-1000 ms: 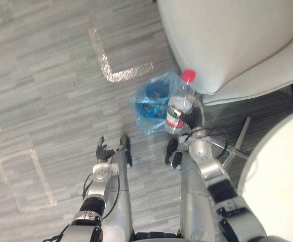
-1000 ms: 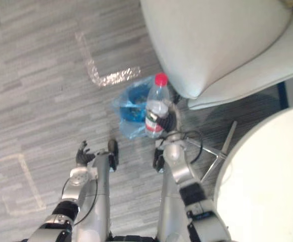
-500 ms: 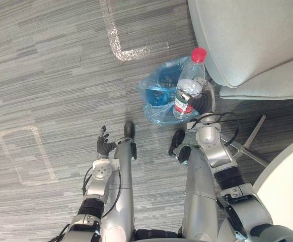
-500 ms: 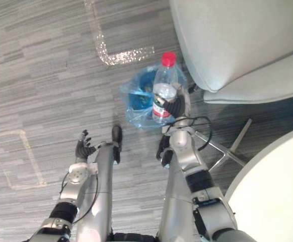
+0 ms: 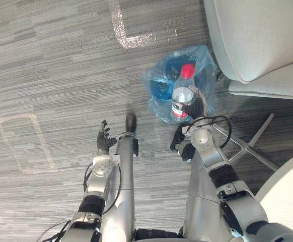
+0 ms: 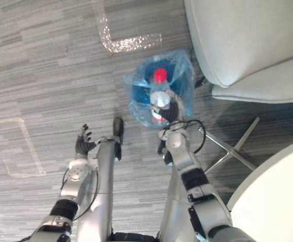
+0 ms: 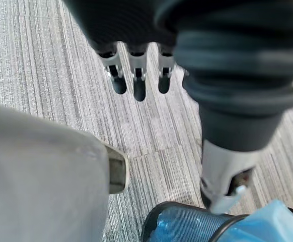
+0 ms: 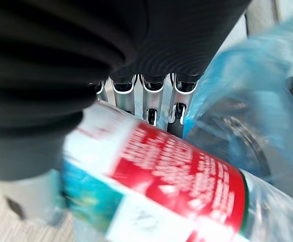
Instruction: Gather rubbish on tea table into small bin, then transfer packed bag to large trash can.
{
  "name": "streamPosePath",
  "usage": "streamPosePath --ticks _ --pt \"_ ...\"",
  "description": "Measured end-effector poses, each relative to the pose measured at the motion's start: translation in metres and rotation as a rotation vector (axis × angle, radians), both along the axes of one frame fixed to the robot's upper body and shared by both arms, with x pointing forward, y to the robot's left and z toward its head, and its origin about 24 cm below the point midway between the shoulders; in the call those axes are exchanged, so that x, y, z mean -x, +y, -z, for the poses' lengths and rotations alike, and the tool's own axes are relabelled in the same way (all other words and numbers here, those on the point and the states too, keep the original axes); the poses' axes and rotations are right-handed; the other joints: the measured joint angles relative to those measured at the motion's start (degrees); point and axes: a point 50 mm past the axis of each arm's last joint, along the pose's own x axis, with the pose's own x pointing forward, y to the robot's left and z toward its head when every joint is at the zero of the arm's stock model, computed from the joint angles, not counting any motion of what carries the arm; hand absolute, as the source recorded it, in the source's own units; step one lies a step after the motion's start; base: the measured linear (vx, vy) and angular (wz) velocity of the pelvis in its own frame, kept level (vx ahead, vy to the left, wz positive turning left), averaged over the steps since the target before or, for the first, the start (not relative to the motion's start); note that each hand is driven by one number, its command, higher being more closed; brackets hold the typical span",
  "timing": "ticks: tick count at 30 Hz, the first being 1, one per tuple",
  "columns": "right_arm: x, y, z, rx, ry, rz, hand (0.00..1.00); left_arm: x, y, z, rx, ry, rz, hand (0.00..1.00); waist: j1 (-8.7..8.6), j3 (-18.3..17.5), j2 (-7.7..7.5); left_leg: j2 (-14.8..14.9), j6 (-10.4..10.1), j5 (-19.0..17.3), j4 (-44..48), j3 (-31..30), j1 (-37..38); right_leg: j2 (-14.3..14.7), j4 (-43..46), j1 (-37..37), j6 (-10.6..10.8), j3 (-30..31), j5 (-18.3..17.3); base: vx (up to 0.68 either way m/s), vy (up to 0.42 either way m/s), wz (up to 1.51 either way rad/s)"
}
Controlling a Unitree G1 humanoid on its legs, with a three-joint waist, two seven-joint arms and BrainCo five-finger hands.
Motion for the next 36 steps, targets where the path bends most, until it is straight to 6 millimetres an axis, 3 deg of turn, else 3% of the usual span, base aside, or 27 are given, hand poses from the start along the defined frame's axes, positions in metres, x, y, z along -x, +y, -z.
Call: streamPosePath --ticks 16,24,36 --pt "0.001 0.012 -0.011 -0.033 -0.05 -0.021 0.0 -0.01 0.007 0.0 0.006 0.031 -0.043 0.0 -0.38 -0.05 -0.08 1.53 -0.25 0.48 -0.21 0.01 -0.1 1.76 -1.34 0.0 -1.28 -0.14 1.19 -0.02 0.015 -0.04" --pt "0.0 0.013 -0.017 0.302 -0.122 -0.024 0.0 -0.01 0.011 0.0 -0.003 0.034 -0.051 0.0 -1.3 -0.09 -0.16 1.63 -0.21 1.2 -1.35 0.1 -0.11 1.93 -2.46 -0.07 -1.13 -0.19 1.9 -0.01 0.006 0.0" --pt "-0.026 0.003 0.006 0.569 0.064 0.025 0.0 -0.02 0.012 -0.008 -0.036 0.01 -0.034 0.0 -1.63 -0.1 -0.18 1.33 -0.46 2.08 -2.28 -0.12 -2.72 1.58 -2.41 -2.95 -1.29 -0.65 2.2 0.0 0.009 0.02"
